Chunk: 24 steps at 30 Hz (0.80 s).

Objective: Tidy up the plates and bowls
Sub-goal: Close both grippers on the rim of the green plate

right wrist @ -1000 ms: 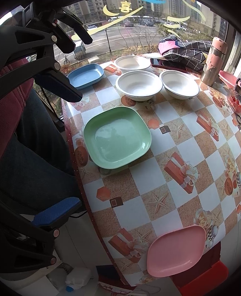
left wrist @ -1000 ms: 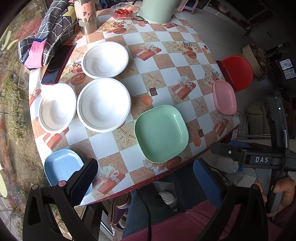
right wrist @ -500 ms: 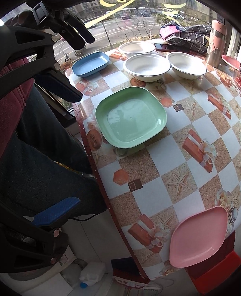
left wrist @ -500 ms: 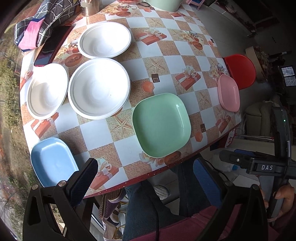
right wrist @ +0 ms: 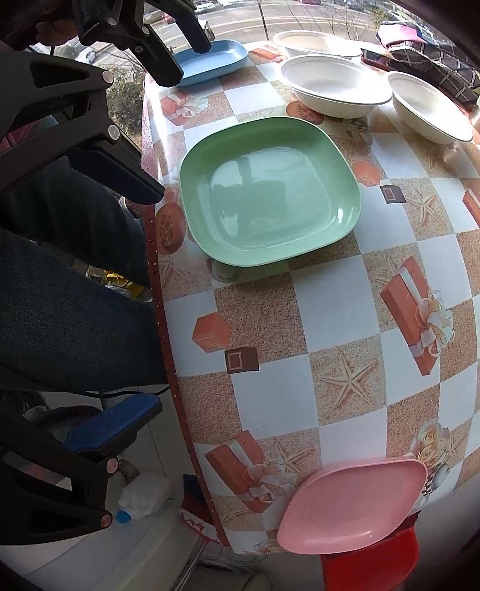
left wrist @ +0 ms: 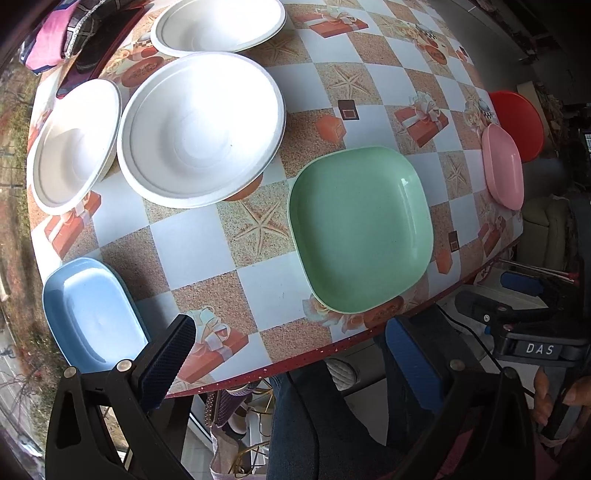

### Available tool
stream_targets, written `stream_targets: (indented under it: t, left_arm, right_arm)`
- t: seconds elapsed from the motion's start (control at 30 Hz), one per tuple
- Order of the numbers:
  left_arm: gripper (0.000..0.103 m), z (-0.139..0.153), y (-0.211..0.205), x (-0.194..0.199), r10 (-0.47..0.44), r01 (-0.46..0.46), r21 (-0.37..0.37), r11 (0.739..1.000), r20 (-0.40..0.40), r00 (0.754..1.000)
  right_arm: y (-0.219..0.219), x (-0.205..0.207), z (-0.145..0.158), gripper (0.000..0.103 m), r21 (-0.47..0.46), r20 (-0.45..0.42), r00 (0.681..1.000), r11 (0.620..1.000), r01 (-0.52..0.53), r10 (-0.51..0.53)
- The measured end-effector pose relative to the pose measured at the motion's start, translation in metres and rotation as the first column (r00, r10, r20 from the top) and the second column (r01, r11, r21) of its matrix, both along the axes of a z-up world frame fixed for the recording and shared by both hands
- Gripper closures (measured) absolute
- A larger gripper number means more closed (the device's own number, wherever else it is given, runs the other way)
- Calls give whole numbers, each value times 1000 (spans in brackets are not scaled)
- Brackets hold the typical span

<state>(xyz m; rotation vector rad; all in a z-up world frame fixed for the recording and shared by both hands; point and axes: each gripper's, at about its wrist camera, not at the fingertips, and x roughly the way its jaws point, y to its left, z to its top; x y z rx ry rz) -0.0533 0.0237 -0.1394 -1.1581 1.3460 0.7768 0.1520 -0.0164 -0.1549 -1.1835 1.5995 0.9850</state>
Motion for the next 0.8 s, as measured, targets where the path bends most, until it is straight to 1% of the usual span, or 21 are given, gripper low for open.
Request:
stream_targets:
  t: [0.1,0.17,0.37,0.47,0.53,0.63,0.7,0.73,0.8]
  left_arm:
    - [0,-21,0,3,33,-33,-34,999,-11,999]
    - [0,-31,-1,4,57,-57,-42,998,-10,998]
    - [0,-47,3,-1,130,-130,19,991,-45,990]
    - [0,-58,6,0,139,-135,56,989,-79,987]
    - [0,-61,5,0,147,-141,65,988,-93,985]
    - [0,-74,10,5,154,-148,61,987,-98,983]
    - [0,-81,14,7,165,-158,66,985,-107,981]
    - [0,-85,14,10,151,-144,63,988,-122,981]
    - [0,-91,8,18,132,-125,65,990,-127,983]
  right_arm:
    - [-3,-1,-10,0,-21,22,999,1000,-23,24]
    - [-2,-1,-13,0,-13,28,999,999,-30,30]
    - [22,4,-23,0,72,82,996,997,-29,23]
    - [37,1,-32,0,111,93,996,994,-23,13]
    - [44,-3,-42,0,120,99,995,992,-34,22]
    - [52,-10,-56,0,112,115,992,991,-69,56]
    - [52,-15,-65,0,84,136,985,989,-118,106]
    - [49,-15,-69,0,75,141,984,989,-124,113]
    - [45,-11,-76,0,55,146,982,990,-129,120]
